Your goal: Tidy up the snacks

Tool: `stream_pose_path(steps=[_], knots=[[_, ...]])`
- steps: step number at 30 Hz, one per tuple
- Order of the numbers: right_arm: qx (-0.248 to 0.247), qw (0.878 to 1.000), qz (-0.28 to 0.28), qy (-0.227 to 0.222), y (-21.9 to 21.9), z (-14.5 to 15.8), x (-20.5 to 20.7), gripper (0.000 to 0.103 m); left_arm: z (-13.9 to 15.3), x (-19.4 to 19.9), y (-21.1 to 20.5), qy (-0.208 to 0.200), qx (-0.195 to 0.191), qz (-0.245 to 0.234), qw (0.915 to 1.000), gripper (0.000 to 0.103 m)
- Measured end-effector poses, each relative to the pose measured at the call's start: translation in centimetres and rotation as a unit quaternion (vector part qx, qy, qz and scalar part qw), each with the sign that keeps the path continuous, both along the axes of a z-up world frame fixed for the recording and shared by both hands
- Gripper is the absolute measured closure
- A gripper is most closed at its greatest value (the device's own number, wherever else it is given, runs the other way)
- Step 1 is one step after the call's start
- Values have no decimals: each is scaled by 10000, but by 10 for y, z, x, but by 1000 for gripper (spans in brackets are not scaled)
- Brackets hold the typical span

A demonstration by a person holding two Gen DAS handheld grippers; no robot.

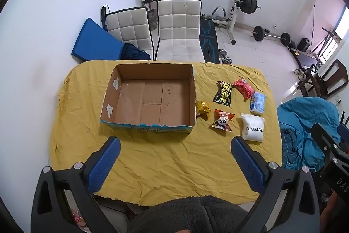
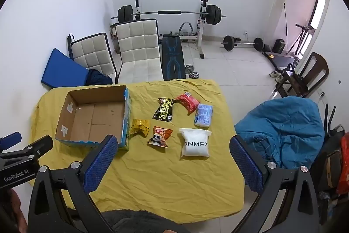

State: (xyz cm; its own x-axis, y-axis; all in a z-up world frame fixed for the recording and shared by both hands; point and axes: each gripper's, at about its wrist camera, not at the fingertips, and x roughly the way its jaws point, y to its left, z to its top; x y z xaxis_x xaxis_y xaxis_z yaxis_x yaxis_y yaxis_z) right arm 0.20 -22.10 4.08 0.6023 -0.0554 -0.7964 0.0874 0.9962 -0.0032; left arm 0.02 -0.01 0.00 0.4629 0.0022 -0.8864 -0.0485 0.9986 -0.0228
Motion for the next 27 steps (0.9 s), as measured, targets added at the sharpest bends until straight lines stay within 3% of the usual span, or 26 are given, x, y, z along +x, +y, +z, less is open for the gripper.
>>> stream_pose_path(steps=[27], knots=[[6, 9999, 29, -117, -1, 7, -3, 0, 15, -4, -7, -244, 145, -27, 9996, 0]])
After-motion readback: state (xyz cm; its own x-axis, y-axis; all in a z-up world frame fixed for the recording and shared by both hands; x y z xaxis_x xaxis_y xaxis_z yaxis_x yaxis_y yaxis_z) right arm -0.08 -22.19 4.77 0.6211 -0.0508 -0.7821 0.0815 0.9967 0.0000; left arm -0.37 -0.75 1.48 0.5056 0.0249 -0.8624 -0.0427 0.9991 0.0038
